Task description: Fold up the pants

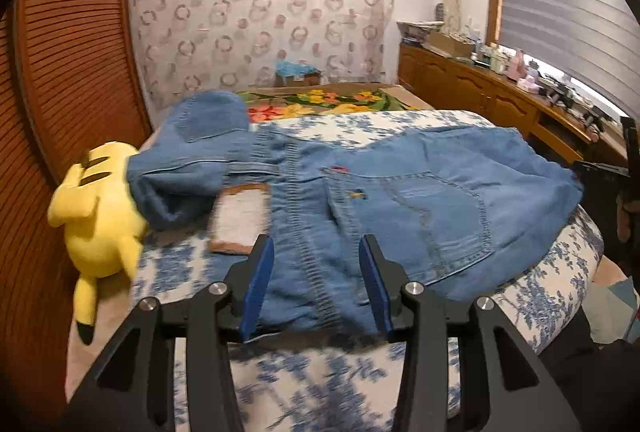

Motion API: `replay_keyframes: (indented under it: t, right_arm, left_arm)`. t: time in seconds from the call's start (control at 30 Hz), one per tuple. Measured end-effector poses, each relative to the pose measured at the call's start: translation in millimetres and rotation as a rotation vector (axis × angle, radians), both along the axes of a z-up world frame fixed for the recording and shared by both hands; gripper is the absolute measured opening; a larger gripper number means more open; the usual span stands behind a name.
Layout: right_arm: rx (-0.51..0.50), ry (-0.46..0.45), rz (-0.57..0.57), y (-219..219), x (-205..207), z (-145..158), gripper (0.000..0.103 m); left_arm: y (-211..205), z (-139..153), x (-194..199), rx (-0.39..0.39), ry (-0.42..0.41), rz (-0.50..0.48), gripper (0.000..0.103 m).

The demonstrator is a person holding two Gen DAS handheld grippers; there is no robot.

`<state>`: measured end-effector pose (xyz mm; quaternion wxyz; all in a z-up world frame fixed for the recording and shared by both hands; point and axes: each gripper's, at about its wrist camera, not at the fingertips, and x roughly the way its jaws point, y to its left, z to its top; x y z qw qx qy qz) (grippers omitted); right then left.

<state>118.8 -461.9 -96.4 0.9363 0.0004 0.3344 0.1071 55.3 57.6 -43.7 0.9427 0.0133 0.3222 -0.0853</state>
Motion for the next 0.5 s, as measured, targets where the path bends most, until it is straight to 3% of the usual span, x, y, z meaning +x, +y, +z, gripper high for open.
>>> replay_keyframes:
  t: [0.27, 0.33, 0.37, 0.4, 0.5]
  right_arm:
    - [-0.005, 0.003, -0.021, -6.6, 0.0, -0.4, 0.008]
    - [-0.017, 0.006, -0.046, -10.9, 0.2, -2.7, 0.024]
    - [-0.020, 0.009, -0.053, -13.0, 0.2, -4.5, 0.039]
    - [-0.022, 0.015, -0.058, -15.7, 0.5, -6.6, 0.046]
    - [-0.025, 0.042, -0.081, -23.4, 3.1, -16.0, 0.048]
  left_arm:
    - [-33.3, -9.8, 16.0, -0.025, 0.019, -0.055, 0.043]
    - [-41.2, -12.0, 20.2, -0.027, 0.021, -0.061, 0.043]
    - [-44.0, -13.4, 21.9, -0.026, 0.024, -0.062, 0.043]
    - [-48.6, -15.6, 24.8, -0.026, 0.032, -0.067, 0.043]
    - [-57.1, -22.1, 31.4, -0.034, 0.052, -0.084, 0.043]
